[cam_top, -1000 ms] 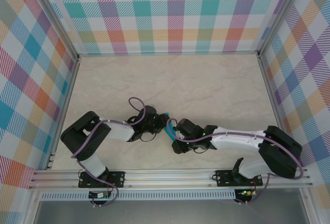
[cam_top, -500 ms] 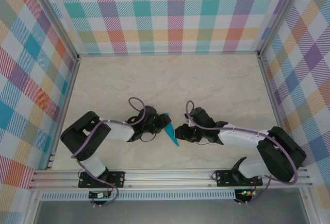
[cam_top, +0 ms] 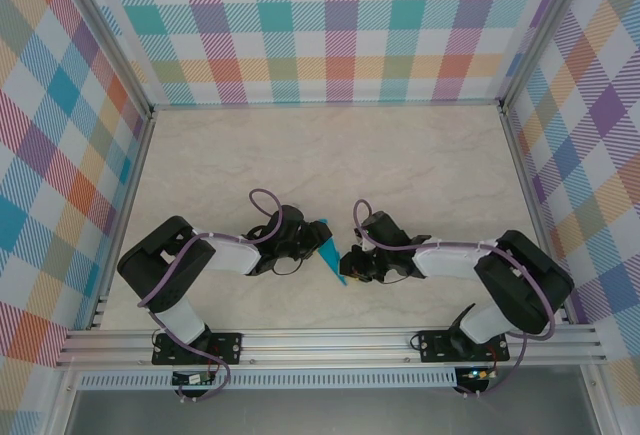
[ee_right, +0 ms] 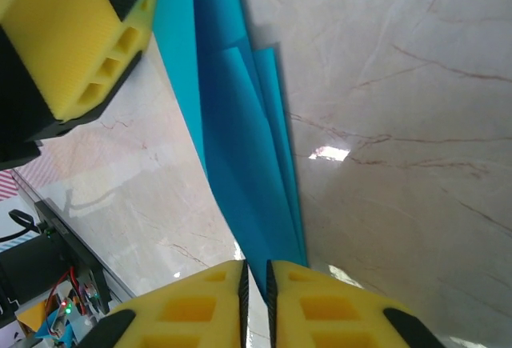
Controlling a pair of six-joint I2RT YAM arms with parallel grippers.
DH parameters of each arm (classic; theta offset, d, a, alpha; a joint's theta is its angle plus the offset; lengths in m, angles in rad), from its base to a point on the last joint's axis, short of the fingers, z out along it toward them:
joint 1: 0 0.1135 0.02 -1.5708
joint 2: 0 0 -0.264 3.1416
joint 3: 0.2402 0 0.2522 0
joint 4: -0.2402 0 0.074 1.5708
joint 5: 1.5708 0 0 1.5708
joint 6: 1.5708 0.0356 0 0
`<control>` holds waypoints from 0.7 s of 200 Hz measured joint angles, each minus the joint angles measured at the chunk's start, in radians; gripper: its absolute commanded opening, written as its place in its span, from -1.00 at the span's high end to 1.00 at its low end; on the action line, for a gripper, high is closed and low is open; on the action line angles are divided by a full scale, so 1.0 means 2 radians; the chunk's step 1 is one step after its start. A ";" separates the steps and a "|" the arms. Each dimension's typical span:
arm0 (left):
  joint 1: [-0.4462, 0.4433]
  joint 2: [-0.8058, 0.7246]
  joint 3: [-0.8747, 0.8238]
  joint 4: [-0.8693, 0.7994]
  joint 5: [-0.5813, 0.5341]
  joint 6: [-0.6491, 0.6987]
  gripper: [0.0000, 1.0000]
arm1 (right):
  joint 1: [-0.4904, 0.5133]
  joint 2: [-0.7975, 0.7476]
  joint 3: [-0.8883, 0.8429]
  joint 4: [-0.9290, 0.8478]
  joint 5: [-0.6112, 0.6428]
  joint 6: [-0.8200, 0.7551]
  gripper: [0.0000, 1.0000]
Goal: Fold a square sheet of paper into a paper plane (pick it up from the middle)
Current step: Fold the wing for the fifth time at the center of the table.
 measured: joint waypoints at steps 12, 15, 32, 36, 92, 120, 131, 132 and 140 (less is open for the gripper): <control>0.000 0.000 0.000 0.000 0.000 0.000 0.16 | 0.000 0.005 0.000 0.001 -0.003 -0.006 0.78; 0.000 0.000 0.000 0.000 0.000 0.000 0.16 | 0.000 0.006 0.000 0.002 -0.003 -0.006 0.78; 0.000 0.000 0.000 0.000 0.000 0.000 0.16 | 0.000 0.013 0.001 0.004 -0.010 -0.013 0.86; 0.000 0.000 0.000 0.000 0.000 0.000 0.16 | 0.000 0.014 0.001 0.005 -0.011 -0.013 0.87; 0.000 0.000 0.000 0.000 0.000 0.000 0.17 | -0.002 0.028 0.001 0.007 -0.017 -0.035 0.87; 0.000 0.000 0.000 0.000 0.000 0.000 0.17 | -0.002 0.025 0.002 0.001 -0.013 -0.037 0.76; 0.000 0.000 0.000 -0.001 0.000 0.000 0.16 | -0.002 0.019 0.002 -0.009 -0.010 -0.041 0.70; 0.000 0.000 0.000 -0.001 0.000 0.000 0.17 | -0.002 0.017 0.002 -0.011 -0.009 -0.041 0.69; 0.000 0.000 0.000 -0.001 0.000 0.000 0.17 | -0.002 0.010 0.004 -0.025 -0.006 -0.045 0.64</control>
